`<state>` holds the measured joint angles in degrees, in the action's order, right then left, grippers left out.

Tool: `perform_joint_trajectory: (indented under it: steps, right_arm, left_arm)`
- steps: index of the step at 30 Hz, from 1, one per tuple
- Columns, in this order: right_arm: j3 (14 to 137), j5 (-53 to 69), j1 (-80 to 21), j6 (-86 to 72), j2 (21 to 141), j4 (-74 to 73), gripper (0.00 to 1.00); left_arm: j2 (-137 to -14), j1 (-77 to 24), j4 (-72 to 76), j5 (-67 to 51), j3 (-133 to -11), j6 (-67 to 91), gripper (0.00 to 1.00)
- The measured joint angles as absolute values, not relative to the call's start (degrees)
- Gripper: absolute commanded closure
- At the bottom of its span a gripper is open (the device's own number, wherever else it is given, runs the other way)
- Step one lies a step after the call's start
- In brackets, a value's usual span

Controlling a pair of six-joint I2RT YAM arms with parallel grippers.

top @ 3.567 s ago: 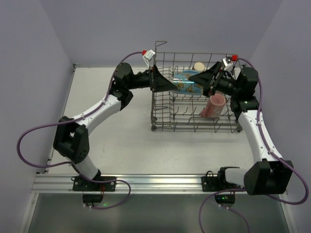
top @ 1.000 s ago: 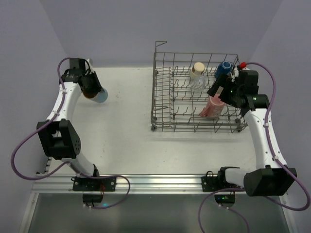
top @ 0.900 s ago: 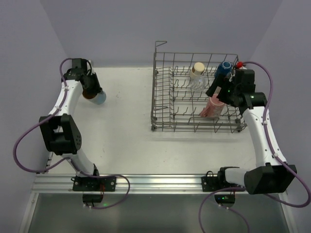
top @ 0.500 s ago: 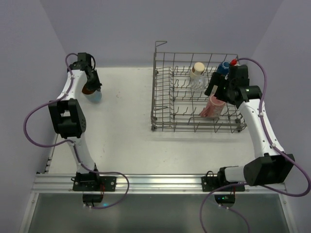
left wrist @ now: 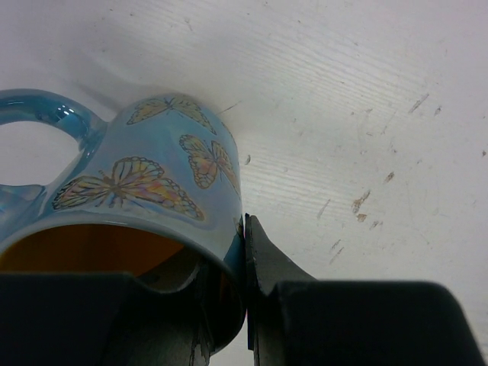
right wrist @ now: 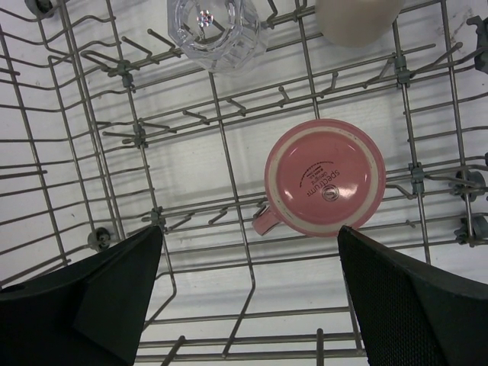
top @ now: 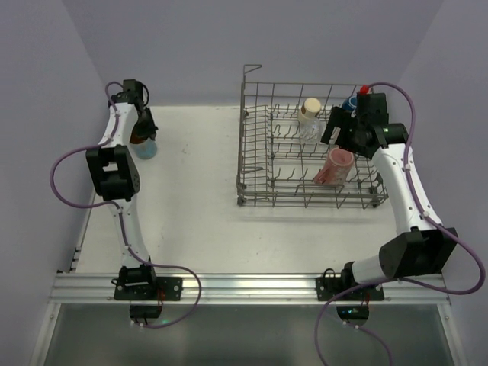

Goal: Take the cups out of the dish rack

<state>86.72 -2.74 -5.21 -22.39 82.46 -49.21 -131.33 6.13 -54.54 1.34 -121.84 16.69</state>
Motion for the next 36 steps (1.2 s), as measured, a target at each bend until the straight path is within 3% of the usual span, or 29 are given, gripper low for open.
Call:
perform_joint_trajectory:
  steps: [3, 10, 18, 25, 29, 36]
  right_arm:
    - [86.89, -3.14, -5.37, -22.33, 82.48, -49.21, 0.01]
    - [87.33, -3.46, -5.65, -21.98, 84.31, -49.08, 0.01]
    - [94.8, -2.85, -6.39, -19.79, 91.83, -49.17, 0.01]
    - [109.14, -4.03, -8.03, -19.07, 104.73, -50.5, 0.01]
    - [114.37, -6.9, -9.3, -20.18, 112.14, -51.07, 0.01]
    - [116.97, -9.45, -9.91, -22.79, 119.42, -51.46, 0.01]
  left_arm:
    - [-131.61, 6.79, -55.2, 1.41, -122.3, 16.69, 1.0]
    - [-131.81, 7.38, -55.0, 1.32, -122.37, 16.38, 0.58]
    - [-130.93, 7.38, -54.33, -0.14, -122.37, 16.86, 0.31]
    - [-124.84, 7.38, -52.18, -1.06, -119.33, 17.47, 0.22]
    - [-115.85, 7.38, -47.72, -1.83, -111.33, 19.64, 0.13]
    - [-101.25, 7.35, -40.53, -7.05, -101.93, 23.66, 0.12]
